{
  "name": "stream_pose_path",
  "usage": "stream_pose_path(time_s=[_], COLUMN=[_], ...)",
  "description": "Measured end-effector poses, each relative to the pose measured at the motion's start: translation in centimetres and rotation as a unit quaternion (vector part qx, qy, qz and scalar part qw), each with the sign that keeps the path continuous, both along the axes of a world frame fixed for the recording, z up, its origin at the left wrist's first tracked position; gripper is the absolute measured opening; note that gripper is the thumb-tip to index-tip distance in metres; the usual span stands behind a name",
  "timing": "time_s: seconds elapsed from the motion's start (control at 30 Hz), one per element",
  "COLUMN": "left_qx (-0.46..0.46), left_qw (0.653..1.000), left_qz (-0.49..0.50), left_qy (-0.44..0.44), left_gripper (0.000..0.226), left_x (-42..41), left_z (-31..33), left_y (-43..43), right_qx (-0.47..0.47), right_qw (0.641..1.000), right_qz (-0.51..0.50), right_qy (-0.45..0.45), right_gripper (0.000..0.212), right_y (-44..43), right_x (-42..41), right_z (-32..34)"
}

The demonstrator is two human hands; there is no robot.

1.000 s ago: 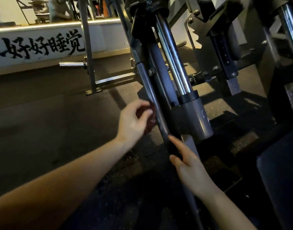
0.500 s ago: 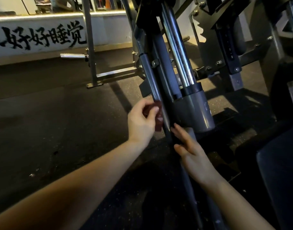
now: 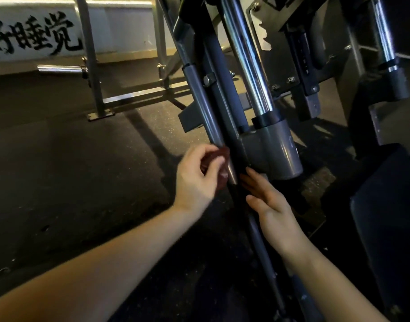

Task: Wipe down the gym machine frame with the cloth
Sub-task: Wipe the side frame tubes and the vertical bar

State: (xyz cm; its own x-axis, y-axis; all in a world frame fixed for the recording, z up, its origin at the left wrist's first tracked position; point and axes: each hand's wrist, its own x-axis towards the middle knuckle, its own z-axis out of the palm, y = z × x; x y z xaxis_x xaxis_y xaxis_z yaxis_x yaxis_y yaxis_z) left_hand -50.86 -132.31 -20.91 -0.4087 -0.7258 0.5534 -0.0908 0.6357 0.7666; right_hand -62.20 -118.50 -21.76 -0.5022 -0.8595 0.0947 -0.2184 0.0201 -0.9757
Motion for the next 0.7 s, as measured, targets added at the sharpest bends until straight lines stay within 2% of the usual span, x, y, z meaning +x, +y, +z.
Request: stream_pose_path(time_s=[0.1,0.17,0.27,0.33,0.4,0.47,0.6,0.7], left_qx=[-0.026,-0.016,0.025,0.093,0.074,0.045,0.013,0.034], left_qw=[0.993,0.989,0.998,0.995,0.997,0.999,0.987,0.97], left_qz=[-0.097,-0.119,-0.055,-0.032,-0.01,-0.022,-0.107,-0.146], left_qy=[-0.069,-0.086,-0.023,0.017,0.025,-0.01,-0.121,-0.193], left_gripper=[0.017,0.019,0.012,0.015,0.016,0.012,0.012,0.014], left_x=[0.9,1.1,0.5,0.6,1.0,1.2,1.6,2.1], left_z=[-3.8,-4.7,-2.3,0.2,1.3,0.5,-3.5,-5.0], left_y=[3.4,4.1,0.9,-1.8,-2.5,-1.1,3.4,5.3], right_qx=[0.015,0.023,0.02,0.024,0.027,0.033,0.044,0.05], right_qw=[1.0,1.0,0.999,0.999,0.999,0.999,0.995,0.989], right_qz=[-0.011,-0.016,-0.03,-0.033,-0.033,-0.036,-0.06,-0.123], right_qy=[-0.001,-0.009,-0.007,0.0,0.011,0.024,0.069,0.066], right_gripper=[0.056,0.057,0.056,0.055,0.053,0.052,0.05,0.04], right_y=[0.2,0.3,0.3,0.4,0.7,1.2,2.4,3.3], right_x=[0.1,0.2,0.5,0.7,0.9,1.2,1.4,1.4], right_z=[-0.2,-0.3,-0.6,-0.7,-0.4,-0.1,0.2,-0.2])
